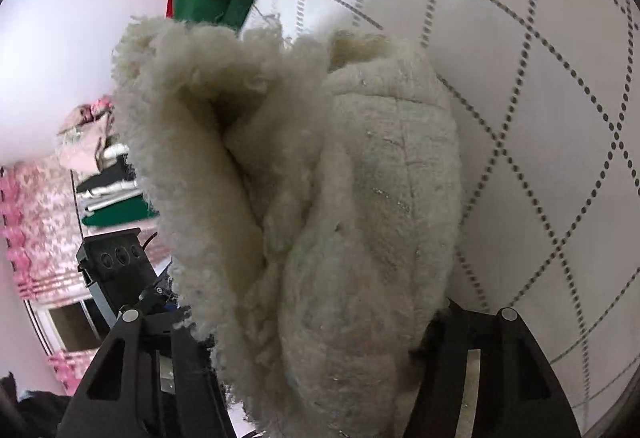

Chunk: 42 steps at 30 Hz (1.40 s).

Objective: Fold large clothes
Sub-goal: 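Grasp the folded cardigan bundle with both grippers and lift it, then place the folded cardigan onto the green striped garment and open both grippers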

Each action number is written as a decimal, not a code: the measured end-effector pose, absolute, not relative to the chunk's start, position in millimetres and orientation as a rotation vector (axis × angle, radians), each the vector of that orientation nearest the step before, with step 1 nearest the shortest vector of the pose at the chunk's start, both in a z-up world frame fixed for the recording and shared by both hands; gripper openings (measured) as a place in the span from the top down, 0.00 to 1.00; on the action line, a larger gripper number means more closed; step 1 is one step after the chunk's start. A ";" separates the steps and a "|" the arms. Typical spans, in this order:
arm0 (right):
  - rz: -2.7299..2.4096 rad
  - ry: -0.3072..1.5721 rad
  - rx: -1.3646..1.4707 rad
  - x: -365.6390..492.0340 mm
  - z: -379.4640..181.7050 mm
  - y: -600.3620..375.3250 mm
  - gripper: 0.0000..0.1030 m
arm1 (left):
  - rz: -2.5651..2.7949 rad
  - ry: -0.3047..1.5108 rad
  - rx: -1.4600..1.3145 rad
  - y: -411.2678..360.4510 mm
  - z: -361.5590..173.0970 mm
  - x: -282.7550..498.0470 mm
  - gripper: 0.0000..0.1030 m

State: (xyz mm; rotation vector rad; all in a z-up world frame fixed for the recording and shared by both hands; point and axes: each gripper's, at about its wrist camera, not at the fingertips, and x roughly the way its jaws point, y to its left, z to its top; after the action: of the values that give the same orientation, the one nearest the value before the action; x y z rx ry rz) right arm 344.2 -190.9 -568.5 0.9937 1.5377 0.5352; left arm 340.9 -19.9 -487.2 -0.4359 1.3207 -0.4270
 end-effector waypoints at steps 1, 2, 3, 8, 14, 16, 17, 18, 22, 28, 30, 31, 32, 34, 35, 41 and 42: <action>0.530 1.530 0.995 347.0 -560.7 -186.6 0.38 | -0.436 1.313 -0.426 -18.0 -478.9 347.5 0.15; 0.527 1.520 0.996 351.1 -553.2 -180.9 0.38 | -0.441 1.306 -0.420 -14.6 -473.9 352.2 0.15; 0.526 1.504 1.000 358.7 -541.0 -173.2 0.38 | -0.445 1.293 -0.415 -11.3 -463.8 359.8 0.15; 0.543 1.439 1.022 405.3 -496.0 -142.5 0.38 | -0.455 1.226 -0.383 7.7 -411.9 411.8 0.15; 0.616 1.385 1.019 525.0 -457.0 -98.9 0.39 | -0.398 1.124 -0.357 31.4 -372.1 506.4 0.15; 0.641 1.381 1.002 585.0 -451.1 -79.0 0.39 | -0.367 1.094 -0.347 32.8 -363.6 552.4 0.15; 0.645 1.383 0.994 611.5 -451.0 -69.4 0.39 | -0.355 1.087 -0.343 33.2 -362.7 570.3 0.15; 0.650 1.387 0.984 639.0 -451.8 -59.1 0.39 | -0.347 1.083 -0.340 39.2 -362.9 580.4 0.15; 0.653 1.421 0.949 738.1 -467.7 -16.7 0.39 | -0.301 1.091 -0.347 50.7 -384.1 648.2 0.15; 0.575 1.498 0.903 851.4 -529.4 -9.2 0.39 | -0.269 1.183 -0.342 54.4 -449.2 720.7 0.15; 0.555 1.530 0.881 860.9 -547.7 -10.1 0.39 | -0.272 1.214 -0.291 47.7 -464.3 728.0 0.15; 0.549 1.537 0.866 858.2 -552.3 -9.4 0.38 | -0.280 1.221 -0.275 45.9 -468.6 729.7 0.15; 0.542 1.543 0.853 852.8 -556.4 -20.4 0.36 | -0.285 1.223 -0.274 45.2 -466.8 731.1 0.15; 0.499 1.553 0.799 853.1 -555.7 -17.3 0.28 | -0.280 1.229 -0.250 42.9 -460.5 728.6 0.15; 0.483 1.551 0.771 836.8 -549.2 -36.5 0.26 | -0.276 1.226 -0.230 41.2 -454.3 723.8 0.15; 0.257 1.412 0.287 787.3 -471.5 -18.7 0.19 | -0.137 1.153 -0.129 43.1 -421.7 686.6 0.15; 0.220 1.382 0.220 775.3 -460.2 -14.3 0.19 | -0.101 1.134 -0.101 41.8 -411.9 672.2 0.14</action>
State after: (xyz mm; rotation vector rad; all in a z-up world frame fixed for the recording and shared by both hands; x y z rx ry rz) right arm 775.3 -14.3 -460.2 0.2197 1.3825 0.2203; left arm 672.2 41.8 -411.9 -0.1008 1.1343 -0.1007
